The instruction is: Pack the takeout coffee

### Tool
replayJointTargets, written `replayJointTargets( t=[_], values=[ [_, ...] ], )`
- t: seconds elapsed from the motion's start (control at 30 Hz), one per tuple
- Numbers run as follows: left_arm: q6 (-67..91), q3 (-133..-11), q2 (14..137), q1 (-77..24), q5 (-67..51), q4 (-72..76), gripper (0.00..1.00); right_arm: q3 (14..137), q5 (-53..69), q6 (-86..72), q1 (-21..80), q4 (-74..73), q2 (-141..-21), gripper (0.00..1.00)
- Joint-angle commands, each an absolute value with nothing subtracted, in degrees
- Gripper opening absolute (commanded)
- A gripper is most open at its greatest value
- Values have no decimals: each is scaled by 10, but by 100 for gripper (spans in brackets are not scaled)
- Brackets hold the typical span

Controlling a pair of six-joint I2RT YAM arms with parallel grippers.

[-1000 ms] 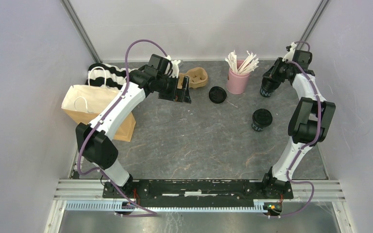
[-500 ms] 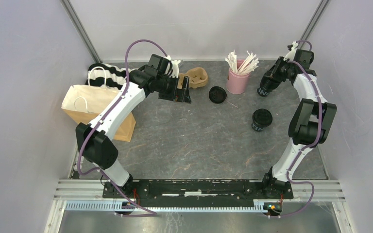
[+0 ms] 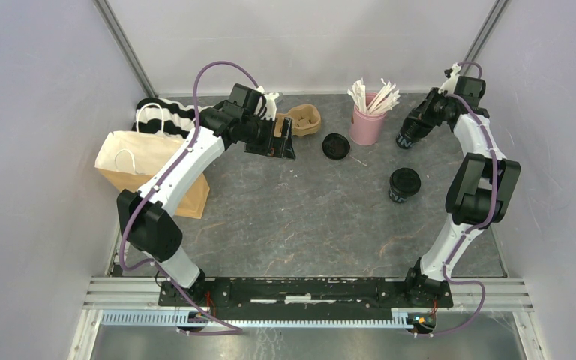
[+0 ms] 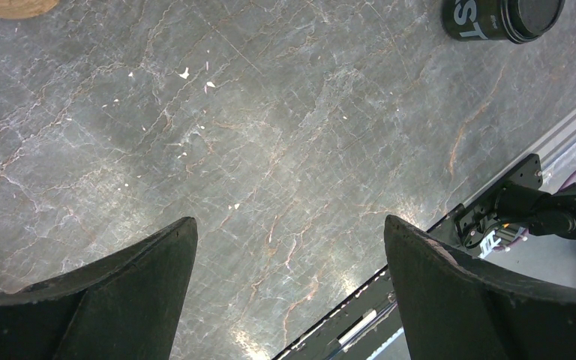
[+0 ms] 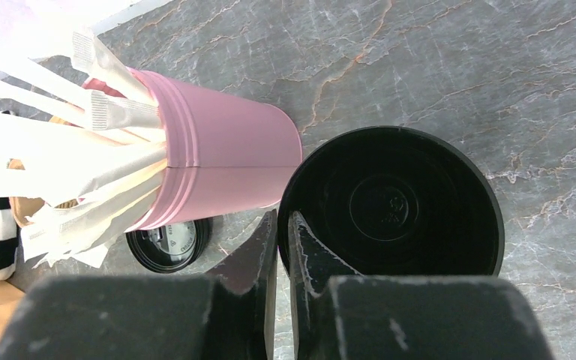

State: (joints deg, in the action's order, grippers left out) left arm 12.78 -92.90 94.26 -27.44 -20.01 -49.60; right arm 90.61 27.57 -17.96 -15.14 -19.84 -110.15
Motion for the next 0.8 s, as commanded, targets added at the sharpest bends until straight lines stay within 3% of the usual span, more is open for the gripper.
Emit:
replayJointTargets(
  t=[0.0,0.47,0.77],
  values=[
    [114,-935,936,-272,-214,-483,100,907,283,-173,-153,-189,-1065,11],
    [113,-927,928,-272,-217,-479,100,923,224,-123,-137,-245,-1053,2],
    [116,-920,923,-272,-223,-477,100,968,71,-57,-87,-325,-1055,0]
  ],
)
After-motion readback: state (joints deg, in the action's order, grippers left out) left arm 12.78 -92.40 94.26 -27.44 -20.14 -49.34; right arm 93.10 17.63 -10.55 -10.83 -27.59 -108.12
